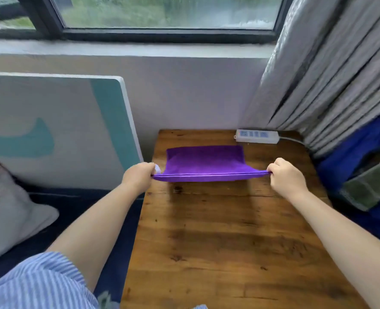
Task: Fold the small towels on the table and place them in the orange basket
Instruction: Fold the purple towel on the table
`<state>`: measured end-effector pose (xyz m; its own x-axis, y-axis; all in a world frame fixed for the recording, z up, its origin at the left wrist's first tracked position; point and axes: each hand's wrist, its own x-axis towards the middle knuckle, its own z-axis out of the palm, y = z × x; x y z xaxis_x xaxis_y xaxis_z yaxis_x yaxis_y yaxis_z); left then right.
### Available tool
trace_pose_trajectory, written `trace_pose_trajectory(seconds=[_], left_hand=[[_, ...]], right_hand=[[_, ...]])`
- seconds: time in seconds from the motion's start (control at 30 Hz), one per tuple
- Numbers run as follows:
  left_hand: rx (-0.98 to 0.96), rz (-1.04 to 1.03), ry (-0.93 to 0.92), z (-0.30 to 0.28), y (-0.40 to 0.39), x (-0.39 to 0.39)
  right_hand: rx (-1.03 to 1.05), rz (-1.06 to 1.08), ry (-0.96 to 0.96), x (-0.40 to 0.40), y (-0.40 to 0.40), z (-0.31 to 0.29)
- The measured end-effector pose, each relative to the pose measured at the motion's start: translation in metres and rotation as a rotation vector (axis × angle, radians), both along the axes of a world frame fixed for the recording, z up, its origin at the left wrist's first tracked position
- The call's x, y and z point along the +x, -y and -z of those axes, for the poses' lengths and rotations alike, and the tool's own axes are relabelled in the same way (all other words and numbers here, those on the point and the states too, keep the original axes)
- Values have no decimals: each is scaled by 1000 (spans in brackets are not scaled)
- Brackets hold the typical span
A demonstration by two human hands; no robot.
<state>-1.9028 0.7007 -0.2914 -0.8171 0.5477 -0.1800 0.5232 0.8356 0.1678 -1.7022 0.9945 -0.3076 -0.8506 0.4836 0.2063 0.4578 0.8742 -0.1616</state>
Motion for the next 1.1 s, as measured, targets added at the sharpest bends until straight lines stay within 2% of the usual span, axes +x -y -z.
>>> trace_pose_trajectory(seconds=[0.13, 0.2, 0.3, 0.4, 0.53, 0.7, 0.8, 0.87, 0.9, 1.0, 1.1], left_hand=[[-373, 193, 78, 46, 16, 28], [-507, 289, 120, 61, 20, 43], [-663, 419, 191, 80, 30, 60], [-691, 494, 160, 93, 42, 75], [-657, 463, 116, 110, 59, 92], [-714, 452, 120, 134, 73, 111], [-743, 485, 104, 144, 77, 115], [-794, 541, 113, 150, 76, 115], [-836, 584, 122, 152, 75, 114], [-963, 691, 163, 152, 68, 110], [-999, 683, 200, 145, 56, 106]], right_hand=[[-65, -51, 360, 39, 25, 40], [-59, -169, 490, 55, 39, 55], [1, -242, 566, 79, 50, 80], [37, -313, 611, 99, 68, 95], [47, -332, 635, 115, 91, 121], [43, -287, 586, 128, 110, 142], [12, -239, 634, 133, 113, 149], [91, -231, 680, 131, 120, 146], [82, -215, 763, 129, 124, 140], [-75, -111, 1016, 125, 126, 133], [-167, -137, 1036, 118, 130, 126]])
